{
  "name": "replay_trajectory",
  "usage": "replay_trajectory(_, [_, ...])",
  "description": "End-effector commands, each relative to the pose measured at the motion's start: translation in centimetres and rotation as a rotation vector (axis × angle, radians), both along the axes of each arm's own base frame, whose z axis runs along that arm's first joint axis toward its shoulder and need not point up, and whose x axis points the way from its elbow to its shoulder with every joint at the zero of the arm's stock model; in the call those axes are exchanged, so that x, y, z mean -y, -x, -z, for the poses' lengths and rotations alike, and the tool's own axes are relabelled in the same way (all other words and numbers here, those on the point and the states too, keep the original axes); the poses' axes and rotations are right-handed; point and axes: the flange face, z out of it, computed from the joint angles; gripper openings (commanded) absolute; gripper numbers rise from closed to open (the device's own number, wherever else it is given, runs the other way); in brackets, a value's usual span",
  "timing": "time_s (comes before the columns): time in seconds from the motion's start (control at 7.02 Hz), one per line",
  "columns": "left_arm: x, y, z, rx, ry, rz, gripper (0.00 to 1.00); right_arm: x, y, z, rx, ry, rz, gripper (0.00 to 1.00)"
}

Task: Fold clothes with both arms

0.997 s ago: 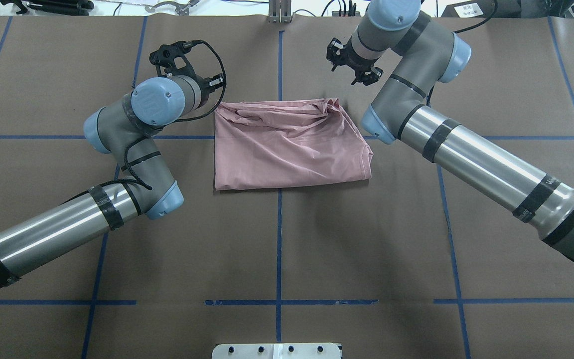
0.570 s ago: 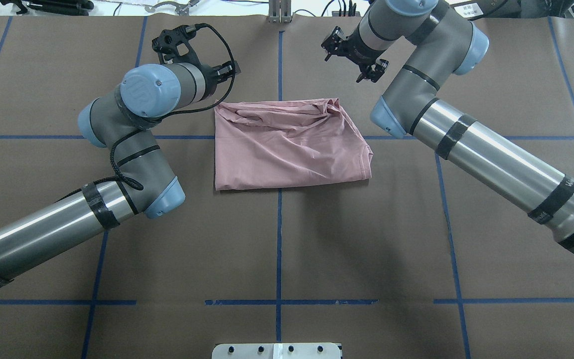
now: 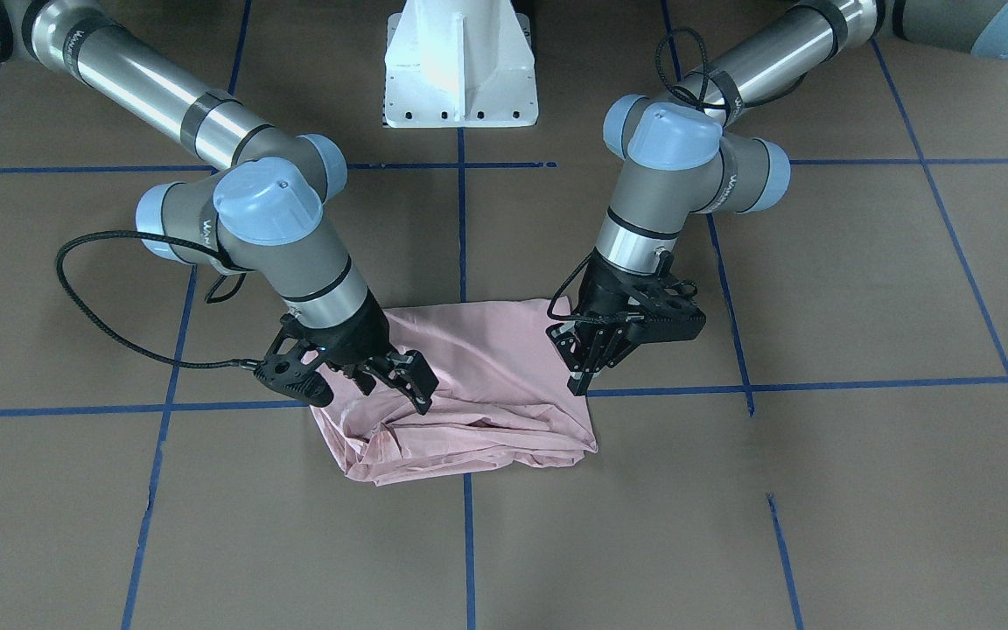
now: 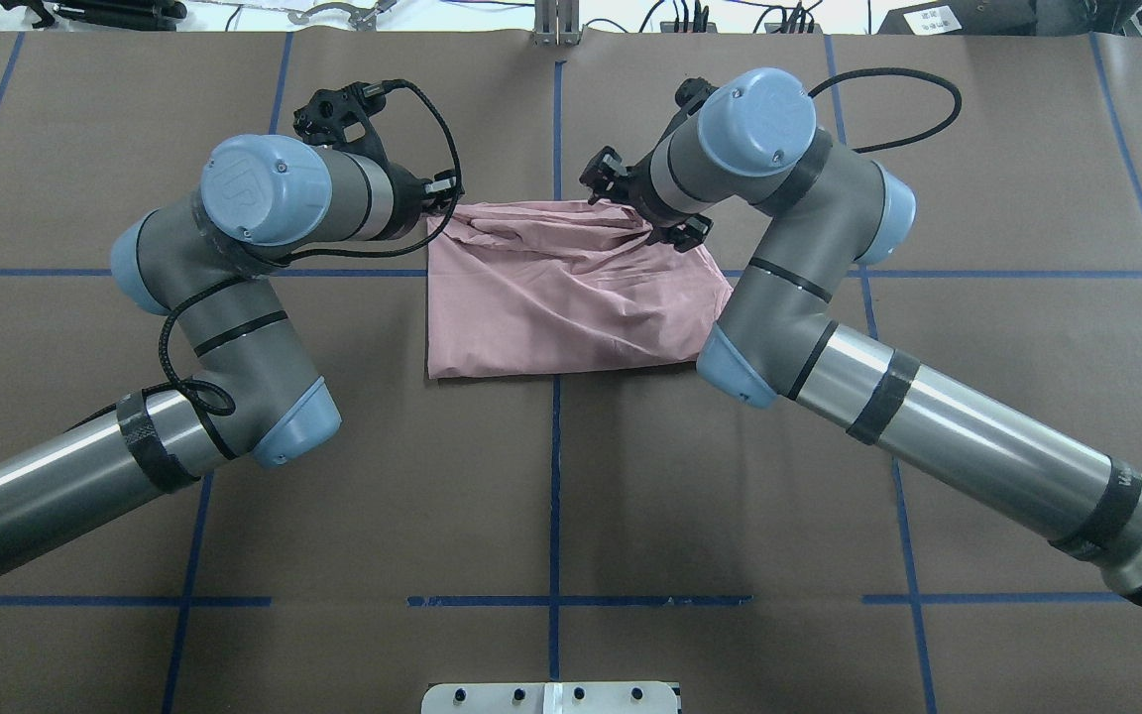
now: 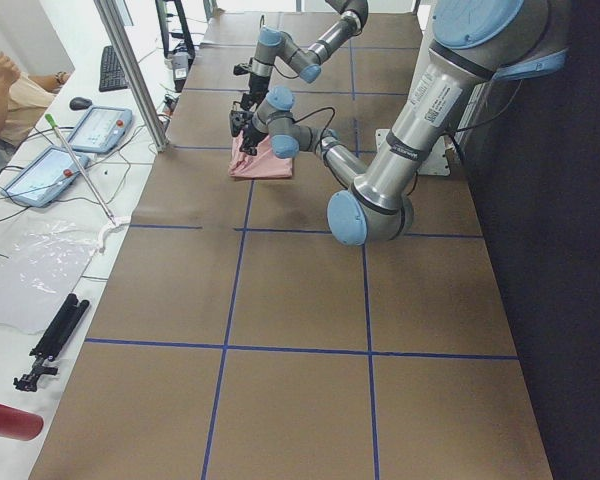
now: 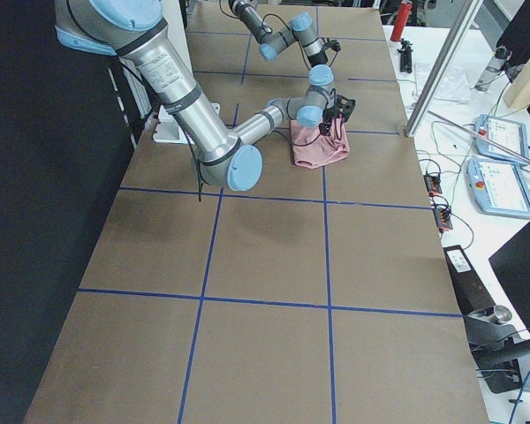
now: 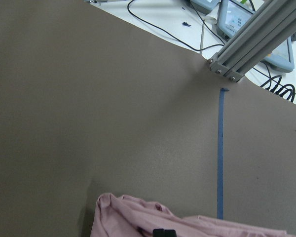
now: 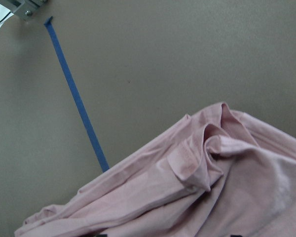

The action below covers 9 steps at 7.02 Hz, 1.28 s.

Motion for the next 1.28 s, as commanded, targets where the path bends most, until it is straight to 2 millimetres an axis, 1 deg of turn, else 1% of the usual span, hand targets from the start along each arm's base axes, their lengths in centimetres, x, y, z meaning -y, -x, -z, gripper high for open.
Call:
replay_trajectory(0.0, [-3.6,4.7,-0.5,0.035,-0.037,-0.079,0.00,-3.6,4.3,0.7,0.006,0.021,-0.020,0.00])
replay_trajectory(0.14, [-3.8,6.0,-0.1,0.038,-0.033,-0.069,0.00,-3.5,4.7,1.4,0.006,0.012,-0.023,0.00])
replay_trajectory(0.28, [-3.9,6.1,-0.2,0.039,-0.032,-0.069,0.00,-2.0,7.1,1.8,-0.023,0.023,-0.030,0.00])
replay_trajectory(0.43, [-3.9,6.1,-0.1,0.037,-0.032,-0.069,0.00,-1.2,8.1,3.5,-0.024,0.016,-0.039,0.00])
replay_trajectory(0.57, [-3.9,6.1,-0.2,0.038,-0.031,-0.069,0.00,-0.9,7.2,4.1,-0.011,-0.004,-0.029,0.00])
replay_trajectory(0.71, [-3.9,6.1,-0.3,0.042,-0.030,-0.068,0.00,-0.4,4.9,3.4,0.008,0.009,0.009,0.00])
replay_trajectory(0.85, [-3.0,7.1,-0.7,0.057,-0.043,-0.058,0.00,0.4,0.1,1.5,0.035,0.028,0.049,0.00])
replay_trajectory(1.0, [-2.9,8.5,-1.7,0.109,-0.106,-0.087,0.00,0.6,-3.9,-1.3,0.026,0.003,0.077,0.00])
replay_trajectory(1.14, [-2.7,11.5,-3.3,0.132,-0.120,-0.101,0.00,1.0,-8.9,-4.6,0.013,-0.015,0.102,0.00])
